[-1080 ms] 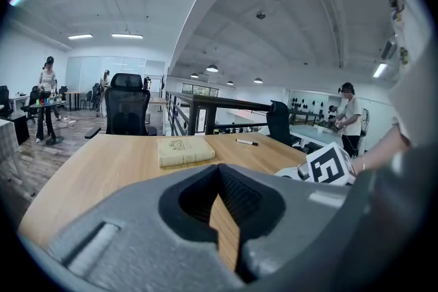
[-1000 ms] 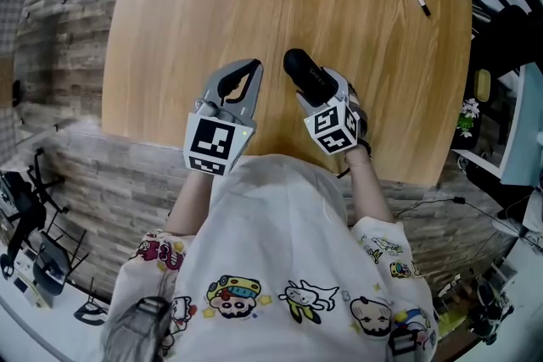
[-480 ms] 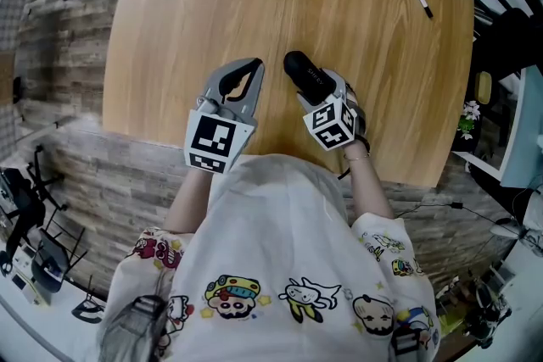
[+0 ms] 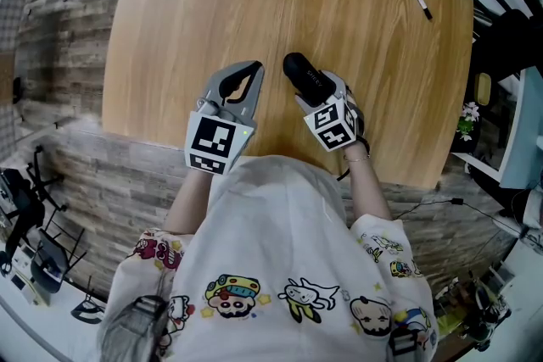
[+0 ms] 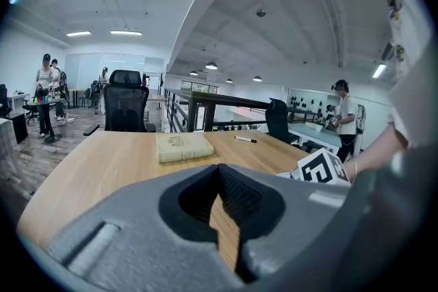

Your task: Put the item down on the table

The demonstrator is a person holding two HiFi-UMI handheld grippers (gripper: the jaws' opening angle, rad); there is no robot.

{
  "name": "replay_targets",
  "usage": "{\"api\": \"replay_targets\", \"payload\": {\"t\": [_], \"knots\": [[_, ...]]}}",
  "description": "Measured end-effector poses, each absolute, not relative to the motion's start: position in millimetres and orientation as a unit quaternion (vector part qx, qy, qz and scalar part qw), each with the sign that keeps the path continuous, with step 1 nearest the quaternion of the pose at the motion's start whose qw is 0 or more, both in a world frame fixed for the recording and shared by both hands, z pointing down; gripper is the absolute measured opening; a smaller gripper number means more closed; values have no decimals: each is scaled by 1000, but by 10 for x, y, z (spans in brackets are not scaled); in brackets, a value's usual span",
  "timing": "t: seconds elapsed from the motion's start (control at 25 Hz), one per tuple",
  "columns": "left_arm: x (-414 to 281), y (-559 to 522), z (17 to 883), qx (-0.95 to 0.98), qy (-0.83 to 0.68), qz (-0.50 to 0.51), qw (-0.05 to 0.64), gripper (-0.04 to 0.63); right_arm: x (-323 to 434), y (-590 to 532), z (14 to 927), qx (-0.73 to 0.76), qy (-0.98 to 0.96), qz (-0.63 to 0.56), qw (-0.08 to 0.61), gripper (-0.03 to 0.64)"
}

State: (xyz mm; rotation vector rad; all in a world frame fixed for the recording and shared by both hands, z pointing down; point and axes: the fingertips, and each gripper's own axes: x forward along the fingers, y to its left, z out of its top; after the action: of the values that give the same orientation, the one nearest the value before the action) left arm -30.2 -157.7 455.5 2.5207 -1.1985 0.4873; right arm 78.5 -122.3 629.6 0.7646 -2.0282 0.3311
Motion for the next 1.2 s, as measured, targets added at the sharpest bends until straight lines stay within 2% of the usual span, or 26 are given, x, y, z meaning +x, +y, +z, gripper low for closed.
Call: {"api": "replay_targets", "payload": {"t": [0.48,0.88,1.2], "knots": [[-318,-1544,4501,879,-421,165,151,0,701,-1117,6255,295,-830,159,445,377],[-324,-1480,4424,882,-422,158,141,0,744,-1010,6163,301,-831,178,432,377],[-316,-1461,4286,887,-419,150,124,0,748,-973,5845,326,-843,181,388,370]]}}
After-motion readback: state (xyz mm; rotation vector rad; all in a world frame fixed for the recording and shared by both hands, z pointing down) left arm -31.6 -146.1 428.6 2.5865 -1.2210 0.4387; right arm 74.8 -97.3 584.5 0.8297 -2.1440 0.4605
